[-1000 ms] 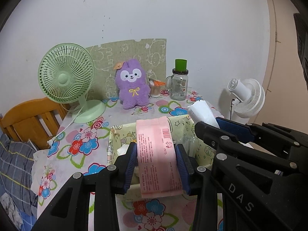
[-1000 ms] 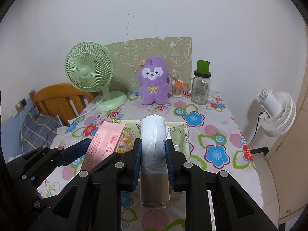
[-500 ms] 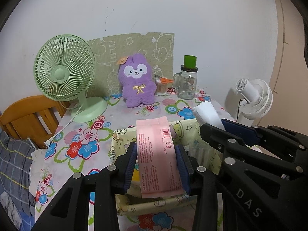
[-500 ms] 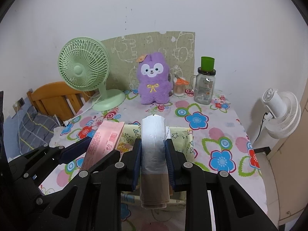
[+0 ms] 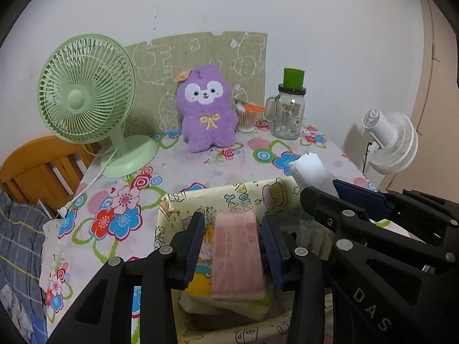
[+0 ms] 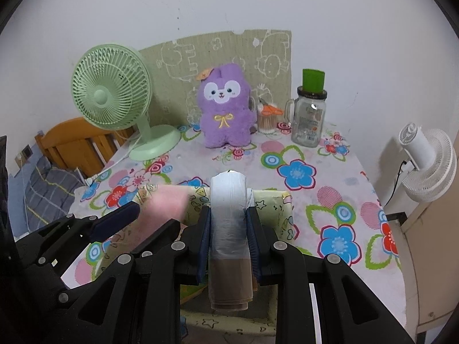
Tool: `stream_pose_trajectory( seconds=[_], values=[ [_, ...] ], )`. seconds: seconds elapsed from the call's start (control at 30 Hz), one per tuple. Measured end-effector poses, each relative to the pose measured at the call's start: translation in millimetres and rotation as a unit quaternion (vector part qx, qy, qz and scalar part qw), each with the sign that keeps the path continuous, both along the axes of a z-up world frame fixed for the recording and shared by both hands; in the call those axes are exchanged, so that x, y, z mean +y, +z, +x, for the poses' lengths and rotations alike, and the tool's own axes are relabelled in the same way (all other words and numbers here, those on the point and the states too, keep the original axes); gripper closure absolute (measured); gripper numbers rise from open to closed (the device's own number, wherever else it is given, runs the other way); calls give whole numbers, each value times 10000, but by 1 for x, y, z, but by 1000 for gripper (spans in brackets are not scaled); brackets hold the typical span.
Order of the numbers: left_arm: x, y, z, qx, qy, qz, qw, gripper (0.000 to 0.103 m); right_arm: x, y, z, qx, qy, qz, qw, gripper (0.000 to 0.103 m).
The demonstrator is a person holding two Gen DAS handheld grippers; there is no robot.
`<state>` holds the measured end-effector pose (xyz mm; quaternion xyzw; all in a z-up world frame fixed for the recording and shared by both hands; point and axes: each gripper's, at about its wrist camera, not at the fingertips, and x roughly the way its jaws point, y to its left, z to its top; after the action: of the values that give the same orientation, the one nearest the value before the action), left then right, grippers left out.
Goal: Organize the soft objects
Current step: 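Lower the pink packet and beige roll into the box and open both tools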
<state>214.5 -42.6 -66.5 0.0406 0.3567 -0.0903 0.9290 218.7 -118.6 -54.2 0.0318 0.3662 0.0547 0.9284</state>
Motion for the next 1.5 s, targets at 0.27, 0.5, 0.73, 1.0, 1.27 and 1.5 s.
stream_pose_trajectory(
  seconds=[0.27, 0.5, 0.73, 1.0, 1.27, 1.5],
  values=[
    [1, -9, 5, 105, 49, 98, 9999, 30, 3, -15, 15, 196, 92, 44, 9998, 76],
    [4, -15, 6, 187, 68, 208, 9996, 28, 9, -26, 23, 330, 203, 127, 9992, 76],
    [6, -18, 3, 208, 62, 244, 9995, 25, 13, -34, 27, 449, 222, 141, 9986, 62],
    [11, -14, -5, 214, 96, 173, 9996, 20, 3, -35, 20, 453, -112, 248, 9986, 22],
    [9, -5, -21, 135, 29, 98, 9999, 15, -1, -26, 4, 409, -197, 204, 9988, 22],
    [9, 6, -39, -6, 3, 58, 10000, 12, -3, -13, -18, 269, -229, 136, 9993, 21]
  ],
)
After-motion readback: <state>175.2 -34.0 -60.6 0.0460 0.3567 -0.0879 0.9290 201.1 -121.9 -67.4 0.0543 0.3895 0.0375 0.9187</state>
